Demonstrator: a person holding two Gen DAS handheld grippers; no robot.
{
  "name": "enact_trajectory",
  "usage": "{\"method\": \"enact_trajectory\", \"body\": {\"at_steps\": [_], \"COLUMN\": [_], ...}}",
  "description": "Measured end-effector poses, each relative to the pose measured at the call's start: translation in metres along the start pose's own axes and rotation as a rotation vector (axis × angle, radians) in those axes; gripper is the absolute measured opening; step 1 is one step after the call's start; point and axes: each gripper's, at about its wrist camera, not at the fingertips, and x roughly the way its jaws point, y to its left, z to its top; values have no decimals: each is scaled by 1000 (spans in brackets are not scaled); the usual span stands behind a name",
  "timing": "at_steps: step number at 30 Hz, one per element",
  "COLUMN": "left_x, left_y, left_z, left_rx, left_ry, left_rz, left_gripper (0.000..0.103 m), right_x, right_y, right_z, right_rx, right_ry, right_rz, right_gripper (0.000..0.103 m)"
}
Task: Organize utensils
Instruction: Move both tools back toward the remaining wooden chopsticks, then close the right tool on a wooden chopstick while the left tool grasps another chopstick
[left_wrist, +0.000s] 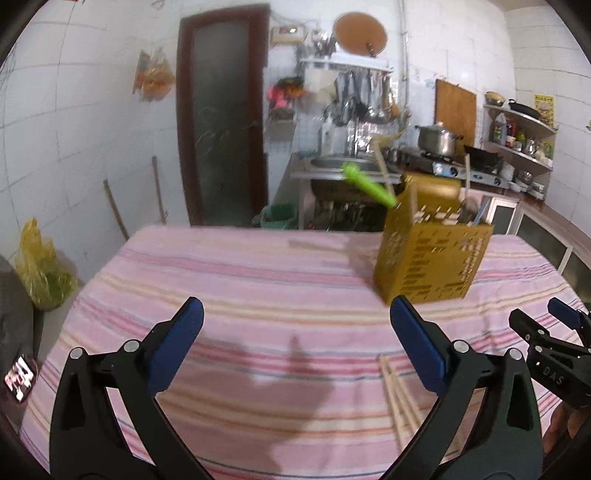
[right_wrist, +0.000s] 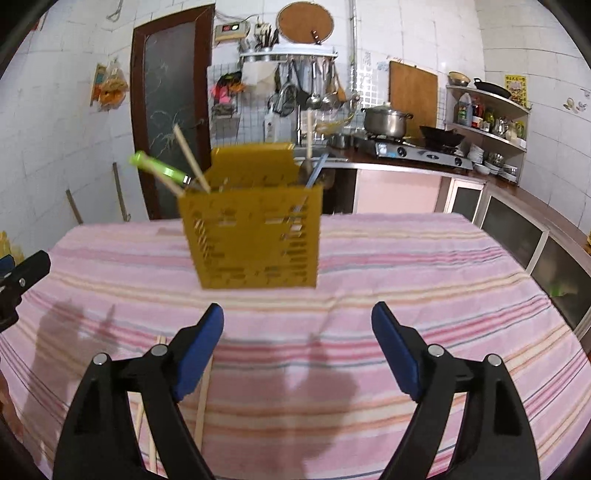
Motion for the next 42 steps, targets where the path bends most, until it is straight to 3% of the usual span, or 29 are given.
{"method": "enact_trajectory", "body": {"at_steps": [4, 15, 23, 25, 34, 37, 42], "left_x": [21, 63, 65, 66, 66, 64, 61], "left_y": [7, 23, 22, 22, 28, 25, 19], "left_z": [-18, -37, -38, -38, -40, -42, -44], "left_rx": [26, 26, 33, 31, -6, 5, 23], "left_ry": [47, 170, 177, 180, 190, 186, 184], "left_rz": [33, 67, 63, 62, 57, 60, 51], "left_gripper": [98, 98, 98, 98, 98, 98, 98], "right_x": [15, 52, 67, 70, 74, 73, 66], "right_y": [14, 41, 63, 68, 82, 82, 72], "right_z": [-17, -20, -28, -31, -34, -34, -35], "right_rx": [-16, -68, -141, -159, -172, -167, -148], "right_ry": [54, 179, 245, 260, 288, 286, 288], "right_rz": [11, 18, 21, 18, 79, 90, 105], "right_gripper": [81, 81, 78, 61, 17, 9, 8]}}
